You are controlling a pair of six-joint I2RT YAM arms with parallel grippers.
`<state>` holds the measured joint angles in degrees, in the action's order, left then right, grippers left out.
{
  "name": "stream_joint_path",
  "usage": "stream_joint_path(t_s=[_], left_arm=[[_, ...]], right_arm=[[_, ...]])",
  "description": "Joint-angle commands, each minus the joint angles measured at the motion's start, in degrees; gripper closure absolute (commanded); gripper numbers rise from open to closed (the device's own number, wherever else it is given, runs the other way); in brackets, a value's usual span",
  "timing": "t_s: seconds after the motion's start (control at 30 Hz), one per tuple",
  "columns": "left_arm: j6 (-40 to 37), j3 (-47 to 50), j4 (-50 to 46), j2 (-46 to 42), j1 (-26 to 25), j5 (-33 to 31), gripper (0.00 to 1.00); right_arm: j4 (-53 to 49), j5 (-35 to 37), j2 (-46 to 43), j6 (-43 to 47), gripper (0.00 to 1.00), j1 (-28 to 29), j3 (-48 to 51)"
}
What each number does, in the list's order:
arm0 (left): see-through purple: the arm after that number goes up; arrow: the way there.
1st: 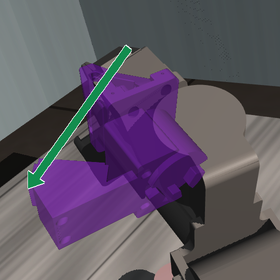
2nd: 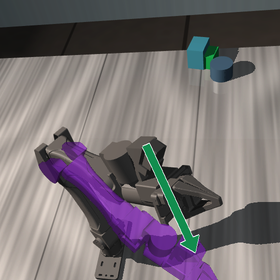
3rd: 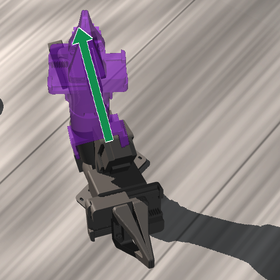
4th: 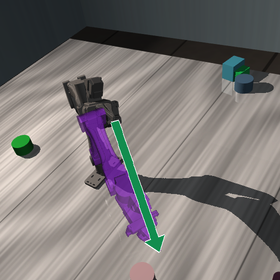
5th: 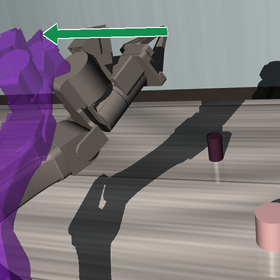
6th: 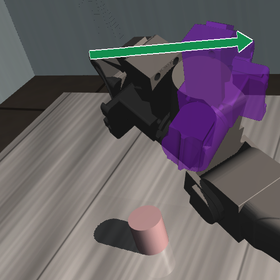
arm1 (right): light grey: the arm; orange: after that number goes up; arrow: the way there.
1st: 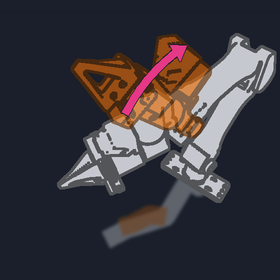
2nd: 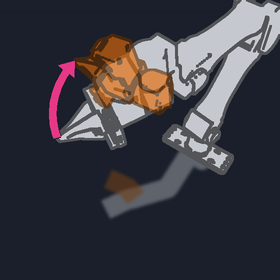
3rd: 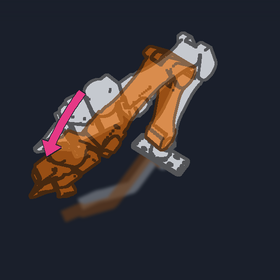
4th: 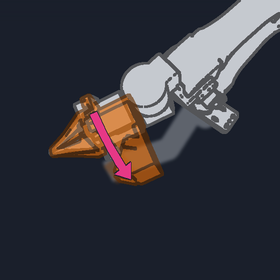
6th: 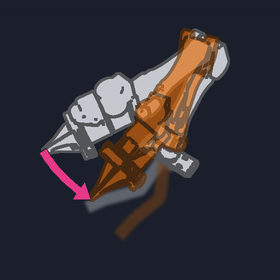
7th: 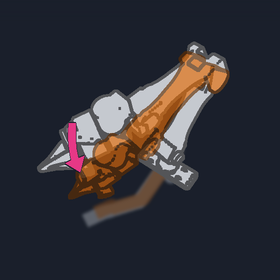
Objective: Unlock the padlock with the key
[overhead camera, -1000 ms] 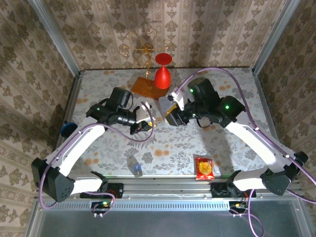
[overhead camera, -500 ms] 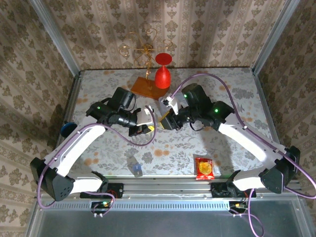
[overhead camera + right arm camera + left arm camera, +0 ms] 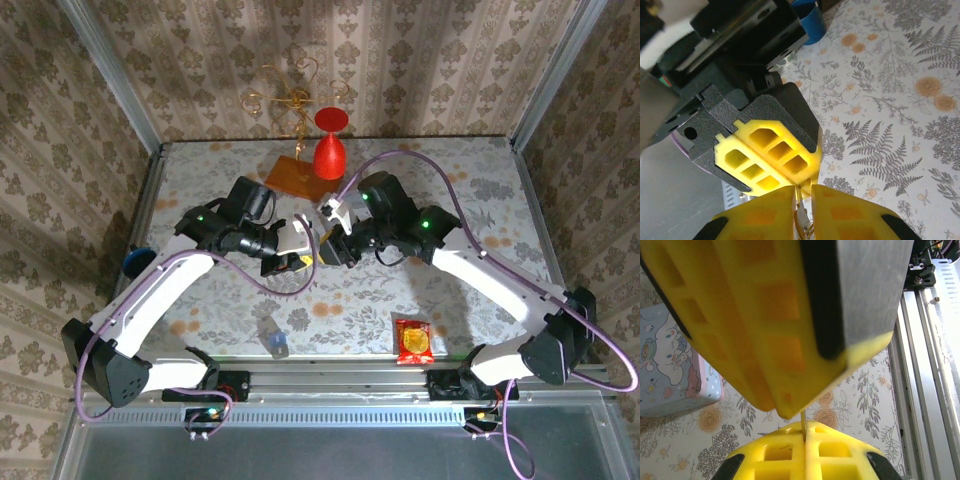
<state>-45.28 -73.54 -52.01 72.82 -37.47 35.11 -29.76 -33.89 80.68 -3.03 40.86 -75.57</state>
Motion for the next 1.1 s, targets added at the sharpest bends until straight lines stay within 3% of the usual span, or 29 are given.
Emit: stream_joint_path(t_s=[0.0, 0.67, 1.0, 1.07], left_arm=[[-0.9, 0.0, 1.0, -0.7, -0.3, 1.3, 1.00], [0.0, 1.7, 2.7, -2.1, 0.6, 1.2, 1.00], [1.4, 2.7, 4.6, -3.2, 0.7, 0.0, 1.00], [2.0, 3.1, 5.8, -4.0, 0.9, -0.4, 1.00]], right_arm=[[-0.3, 0.1, 0.5, 0.2, 0.83, 0.3, 0.5], [-0.3, 2.4, -4.1, 0.7, 0.76, 0.2, 3.1], [1.0, 2.2, -5.3, 0.1, 1.00, 0.2, 4.4], [1.7, 2.3, -5.8, -0.4, 1.00, 0.2, 4.8]])
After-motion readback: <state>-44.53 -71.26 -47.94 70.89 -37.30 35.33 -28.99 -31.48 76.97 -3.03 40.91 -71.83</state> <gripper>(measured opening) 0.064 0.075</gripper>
